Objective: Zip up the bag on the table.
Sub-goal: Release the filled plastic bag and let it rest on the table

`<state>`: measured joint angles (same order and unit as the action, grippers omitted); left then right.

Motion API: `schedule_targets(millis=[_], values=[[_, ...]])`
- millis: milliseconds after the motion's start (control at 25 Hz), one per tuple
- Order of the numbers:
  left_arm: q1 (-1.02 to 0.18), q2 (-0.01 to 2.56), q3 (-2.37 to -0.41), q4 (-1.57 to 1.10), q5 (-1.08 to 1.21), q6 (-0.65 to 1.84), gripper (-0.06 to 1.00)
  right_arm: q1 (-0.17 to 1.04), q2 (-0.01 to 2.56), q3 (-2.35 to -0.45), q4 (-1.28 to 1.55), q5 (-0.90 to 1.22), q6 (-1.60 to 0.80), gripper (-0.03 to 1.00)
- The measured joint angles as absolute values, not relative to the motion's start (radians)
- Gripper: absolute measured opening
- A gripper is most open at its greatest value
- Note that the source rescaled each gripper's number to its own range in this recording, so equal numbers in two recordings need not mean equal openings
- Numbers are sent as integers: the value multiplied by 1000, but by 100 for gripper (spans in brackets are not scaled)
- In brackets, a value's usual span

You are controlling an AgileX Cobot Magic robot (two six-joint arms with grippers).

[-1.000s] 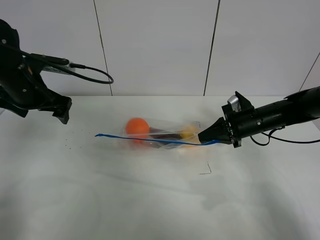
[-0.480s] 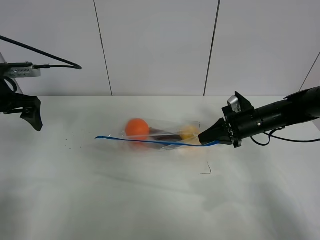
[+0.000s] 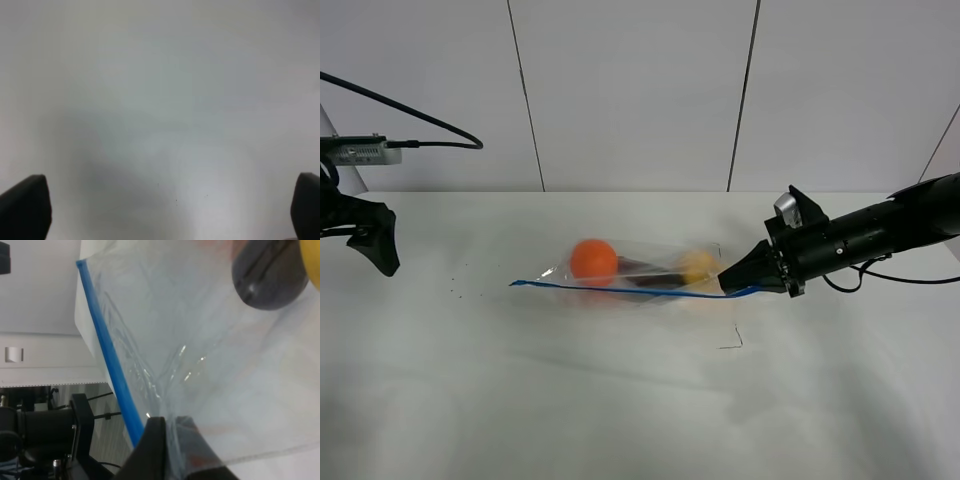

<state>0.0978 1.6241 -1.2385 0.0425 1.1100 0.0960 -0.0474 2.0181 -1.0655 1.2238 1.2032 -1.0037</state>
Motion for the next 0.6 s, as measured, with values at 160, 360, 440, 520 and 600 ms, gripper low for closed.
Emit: schedule_targets(millis=[160, 360, 440, 520, 600], values=[[98, 1624, -1238, 38, 1099, 101, 100, -47, 2018, -1066, 1223, 1203, -1004, 0], [98, 1611, -1238, 38, 1088, 108, 100, -47, 2018, -1066, 1223, 1203, -1004, 0], [98, 1586, -1238, 36, 1079, 109, 100, -47, 2018, -1066, 1223, 1203, -1004, 0], [98, 1542, -1238, 34, 1069, 111, 100, -47, 2018, -1066, 1223, 1202, -1004, 0], [98, 1492, -1238, 32, 1066, 112, 100, -47, 2018, -1066, 1223, 1202, -1004, 0]])
